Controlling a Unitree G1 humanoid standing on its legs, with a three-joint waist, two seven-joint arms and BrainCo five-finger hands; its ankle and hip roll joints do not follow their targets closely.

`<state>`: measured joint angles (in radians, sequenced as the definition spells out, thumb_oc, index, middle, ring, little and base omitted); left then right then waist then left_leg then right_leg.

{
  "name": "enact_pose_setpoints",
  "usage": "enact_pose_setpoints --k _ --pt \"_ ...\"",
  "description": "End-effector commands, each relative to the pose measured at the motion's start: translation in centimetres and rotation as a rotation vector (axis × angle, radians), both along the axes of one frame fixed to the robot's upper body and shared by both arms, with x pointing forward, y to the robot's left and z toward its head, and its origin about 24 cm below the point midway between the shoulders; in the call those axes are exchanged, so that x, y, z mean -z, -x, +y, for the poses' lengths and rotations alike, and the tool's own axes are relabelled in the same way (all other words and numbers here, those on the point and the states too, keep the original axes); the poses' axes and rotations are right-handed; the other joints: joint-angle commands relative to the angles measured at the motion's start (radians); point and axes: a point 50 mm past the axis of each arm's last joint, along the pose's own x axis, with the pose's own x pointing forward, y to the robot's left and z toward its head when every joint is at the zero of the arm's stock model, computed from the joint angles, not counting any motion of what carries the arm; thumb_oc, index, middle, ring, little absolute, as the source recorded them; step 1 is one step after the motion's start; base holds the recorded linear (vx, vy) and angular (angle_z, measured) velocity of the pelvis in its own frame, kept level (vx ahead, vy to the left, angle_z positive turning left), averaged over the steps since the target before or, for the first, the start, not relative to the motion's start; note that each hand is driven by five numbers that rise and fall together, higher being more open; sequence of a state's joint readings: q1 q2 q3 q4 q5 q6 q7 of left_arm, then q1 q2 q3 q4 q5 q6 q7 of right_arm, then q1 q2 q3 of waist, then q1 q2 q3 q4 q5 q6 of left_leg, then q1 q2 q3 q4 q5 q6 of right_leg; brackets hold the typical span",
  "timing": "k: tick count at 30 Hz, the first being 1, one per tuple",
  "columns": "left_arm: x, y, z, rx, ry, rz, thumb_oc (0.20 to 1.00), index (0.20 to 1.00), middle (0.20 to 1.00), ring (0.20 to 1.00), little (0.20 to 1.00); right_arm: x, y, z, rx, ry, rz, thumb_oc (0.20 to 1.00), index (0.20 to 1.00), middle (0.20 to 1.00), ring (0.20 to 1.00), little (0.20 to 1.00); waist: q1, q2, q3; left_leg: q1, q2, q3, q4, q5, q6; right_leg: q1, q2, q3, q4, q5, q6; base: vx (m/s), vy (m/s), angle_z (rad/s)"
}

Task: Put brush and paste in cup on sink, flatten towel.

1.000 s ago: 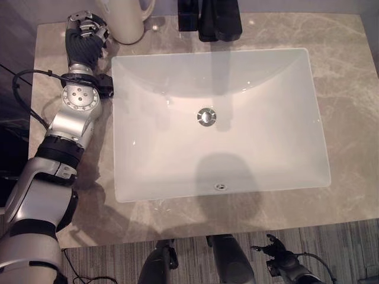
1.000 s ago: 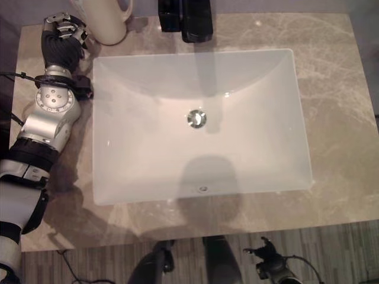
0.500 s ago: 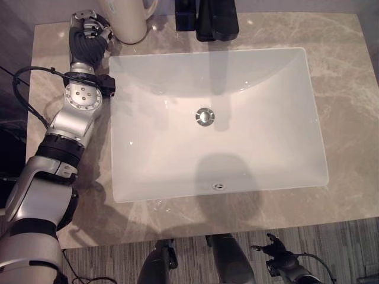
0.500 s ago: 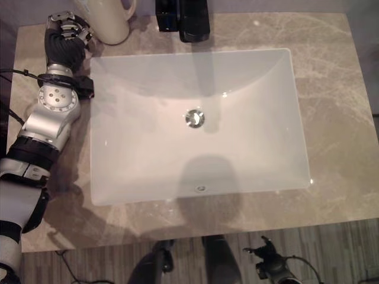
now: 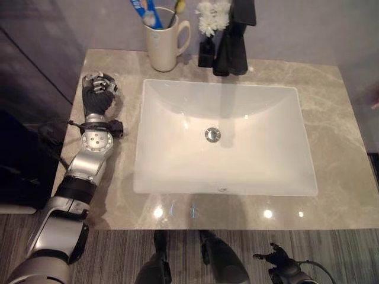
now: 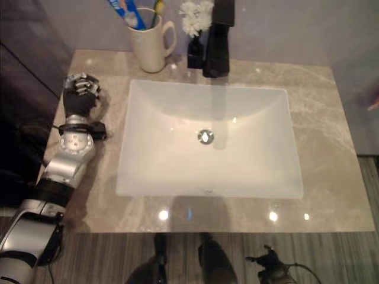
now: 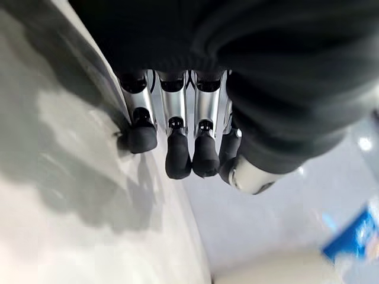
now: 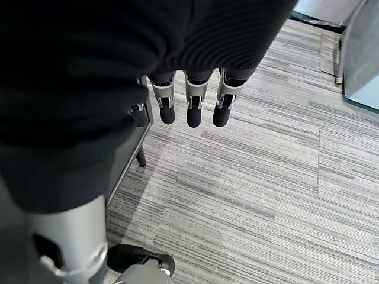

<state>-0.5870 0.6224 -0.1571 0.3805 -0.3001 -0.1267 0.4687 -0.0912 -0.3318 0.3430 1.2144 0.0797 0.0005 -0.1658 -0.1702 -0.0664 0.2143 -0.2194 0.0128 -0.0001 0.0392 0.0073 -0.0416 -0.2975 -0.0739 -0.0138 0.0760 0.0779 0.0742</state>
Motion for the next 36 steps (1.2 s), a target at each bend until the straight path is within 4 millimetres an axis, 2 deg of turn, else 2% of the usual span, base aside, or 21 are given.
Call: enact_pose_setpoints --k 1,5,7,9,11,13,18,19,21,22,25,26,28,29,31,32,33,34,36 --pt "-2.5 0.9 0.1 0.035 -0.054 -0.128 0.200 0.200 0.200 0.200 0.200 0.5 2.6 -1.1 0.024 0.015 0.096 1.000 1.000 1.000 1.000 1.000 0.018 -0.041 0.000 -0.017 0.025 0.014 0.204 -0.152 -0.030 0.003 -0.048 0.072 0.052 -0.045 0.076 -0.03 0.063 0.19" --pt "-2.4 3.4 -0.2 0.160 -0.059 -0.172 0.200 0.200 0.200 0.200 0.200 0.9 3.5 -0.8 0.044 -0.010 0.137 1.000 1.000 1.000 1.000 1.000 0.045 -0.059 0.008 -0.021 0.006 0.004 0.290 -0.202 -0.008 0.031 -0.053 0.070 0.064 -0.049 0.078 -0.05 0.076 0.15" --pt "-1.7 6.7 0.6 0.228 -0.002 -0.209 0.200 0.200 0.200 0.200 0.200 1.2 4.0 0.0 0.042 -0.038 0.148 1.000 1.000 1.000 1.000 1.000 0.072 -0.070 0.007 -0.024 -0.005 0.010 0.323 -0.230 0.010 0.039 -0.055 0.078 0.062 -0.033 0.086 -0.07 0.127 0.00" --pt "-1.8 8.1 1.0 0.203 -0.095 -0.208 0.200 0.200 0.200 0.200 0.200 1.5 4.5 0.5 0.059 -0.061 0.147 1.000 1.000 1.000 1.000 1.000 0.080 -0.074 -0.004 -0.021 -0.010 0.016 0.337 -0.245 0.018 0.048 -0.060 0.082 0.054 -0.024 0.092 -0.02 0.103 -0.02" --pt "-1.7 8.9 0.9 0.224 -0.091 -0.210 0.200 0.200 0.200 0.200 0.200 1.5 4.7 0.6 0.055 -0.063 0.149 1.000 1.000 1.000 1.000 1.000 0.082 -0.075 -0.008 -0.017 -0.012 0.024 0.342 -0.251 0.023 0.050 -0.063 0.085 0.052 -0.018 0.096 -0.01 0.075 -0.04" --pt "-2.2 10.4 -0.1 0.299 -0.176 -0.213 0.200 0.200 0.200 0.200 0.200 1.7 4.9 1.0 0.013 -0.062 0.161 1.000 1.000 1.000 1.000 1.000 0.090 -0.073 -0.016 0.004 -0.021 0.040 0.349 -0.262 0.034 0.057 -0.073 0.084 0.061 -0.007 0.109 -0.02 0.152 -0.04" --pt "-2.6 10.9 -1.4 0.387 -0.246 -0.207 0.200 0.200 0.200 0.200 0.200 2.0 6.2 1.1 -0.018 -0.054 0.222 1.000 1.000 1.000 1.000 1.000 0.080 -0.067 -0.029 0.033 -0.044 0.057 0.350 -0.276 0.046 0.078 -0.101 0.080 0.059 0.011 0.123 -0.02 0.141 -0.08" --pt "-2.3 10.8 -1.3 0.368 -0.312 -0.172 0.200 0.200 0.200 0.200 0.200 2.0 6.3 1.1 -0.018 -0.057 0.233 1.000 1.000 1.000 1.000 1.000 0.077 -0.065 -0.040 0.045 -0.059 0.065 0.360 -0.287 0.052 0.083 -0.118 0.081 0.045 0.034 0.131 -0.03 0.184 -0.17" --pt "-1.8 10.7 0.2 0.283 -0.440 -0.101 0.200 0.200 0.200 0.200 0.200 1.9 5.5 1.3 -0.030 -0.068 0.206 1.000 1.000 1.000 1.000 1.000 0.082 -0.066 -0.028 0.066 -0.071 0.095 0.364 -0.291 0.064 0.074 -0.138 0.078 0.033 0.088 0.142 -0.14 0.266 -0.35" --pt "-2.0 11.3 1.4 0.233 -0.509 -0.074 0.200 0.200 0.200 0.200 0.200 2.0 6.2 1.4 -0.017 -0.085 0.213 1.000 1.000 1.000 1.000 1.000 0.067 -0.069 -0.014 0.072 -0.084 0.133 0.355 -0.290 0.072 0.052 -0.168 0.079 0.010 0.154 0.157 -0.17 0.236 -0.53" --pt "-2.0 11.5 1.7 0.211 -0.503 -0.076 0.200 0.200 0.200 0.200 0.200 2.2 7.2 1.4 -0.013 -0.084 0.246 1.000 1.000 1.000 1.000 1.000 0.058 -0.062 -0.006 0.067 -0.089 0.149 0.342 -0.275 0.075 0.034 -0.180 0.057 -0.005 0.176 0.155 -0.15 0.160 -0.46" --pt "-1.6 11.4 1.7 0.217 -0.493 -0.060 0.200 0.200 0.200 0.200 0.200 2.3 8.2 1.4 -0.008 -0.086 0.280 1.000 1.000 1.000 1.000 1.000 0.049 -0.039 -0.003 0.061 -0.084 0.143 0.318 -0.253 0.077 0.029 -0.150 0.055 0.033 0.133 0.145 -0.19 0.213 -0.28" --pt "-1.1 11.2 1.5 0.234 -0.492 -0.036 0.200 0.200 0.200 0.200 0.200 2.4 9.1 1.1 0.000 -0.073 0.312 1.000 1.000 1.000 1.000 1.000 0.051 -0.015 -0.014 0.067 -0.079 0.145 0.250 -0.213 0.077 0.037 -0.120 0.030 0.084 0.056 0.123 -0.14 0.151 0.01" --pt "-1.1 11.2 1.5 0.234 -0.493 -0.036 0.200 0.200 0.200 0.200 0.200 2.4 9.1 1.1 0.000 -0.074 0.311 1.000 1.000 1.000 1.000 1.000 0.050 -0.020 -0.017 0.064 -0.084 0.146 0.242 -0.202 0.077 0.032 -0.124 0.032 0.082 0.061 0.122 -0.07 0.080 0.10" --pt "-1.0 11.2 1.5 0.247 -0.507 -0.015 0.200 0.200 0.200 0.200 0.200 2.3 9.5 0.9 0.016 -0.068 0.317 1.000 1.000 1.000 1.000 1.000 0.056 0.008 -0.040 0.088 -0.060 0.163 0.133 -0.139 0.074 0.052 -0.074 -0.011 0.156 -0.011 0.103 -0.10 0.096 -0.18" --pt "-1.0 11.2 1.5 0.246 -0.508 -0.016 0.200 0.200 0.200 0.200 0.200 2.3 9.5 0.9 0.016 -0.068 0.316 1.000 1.000 1.000 1.000 1.000 0.056 0.007 -0.041 0.085 -0.061 0.164 0.130 -0.132 0.073 0.048 -0.075 -0.009 0.154 -0.006 0.102 -0.13 0.076 -0.37" --pt "-1.0 11.3 1.5 0.251 -0.513 -0.007 0.200 0.200 0.200 0.200 0.200 2.3 9.5 0.7 0.018 -0.064 0.316 1.000 1.000 1.000 1.000 1.000 0.063 0.021 -0.047 0.099 -0.038 0.182 0.092 -0.108 0.070 0.058 -0.063 -0.047 0.203 -0.046 0.094 -0.08 0.017 -0.50" --pt "-1.0 11.3 1.5 0.251 -0.514 -0.007 0.200 0.200 0.200 0.200 0.200 2.3 9.5 0.8 0.018 -0.064 0.315 1.000 1.000 1.000 1.000 1.000 0.064 0.020 -0.049 0.095 -0.038 0.185 0.087 -0.100 0.070 0.053 -0.063 -0.045 0.200 -0.040 0.092 -0.10 0.023 -0.45" --pt "-1.0 11.4 1.5 0.254 -0.526 0.000 0.200 0.200 0.200 0.200 0.200 2.2 9.5 0.5 0.028 -0.059 0.308 1.000 1.000 1.000 1.000 1.000 0.072 0.023 -0.060 0.102 -0.023 0.210 0.053 -0.081 0.065 0.087 -0.058 -0.070 0.215 -0.074 0.090 -0.11 -0.004 -0.58"
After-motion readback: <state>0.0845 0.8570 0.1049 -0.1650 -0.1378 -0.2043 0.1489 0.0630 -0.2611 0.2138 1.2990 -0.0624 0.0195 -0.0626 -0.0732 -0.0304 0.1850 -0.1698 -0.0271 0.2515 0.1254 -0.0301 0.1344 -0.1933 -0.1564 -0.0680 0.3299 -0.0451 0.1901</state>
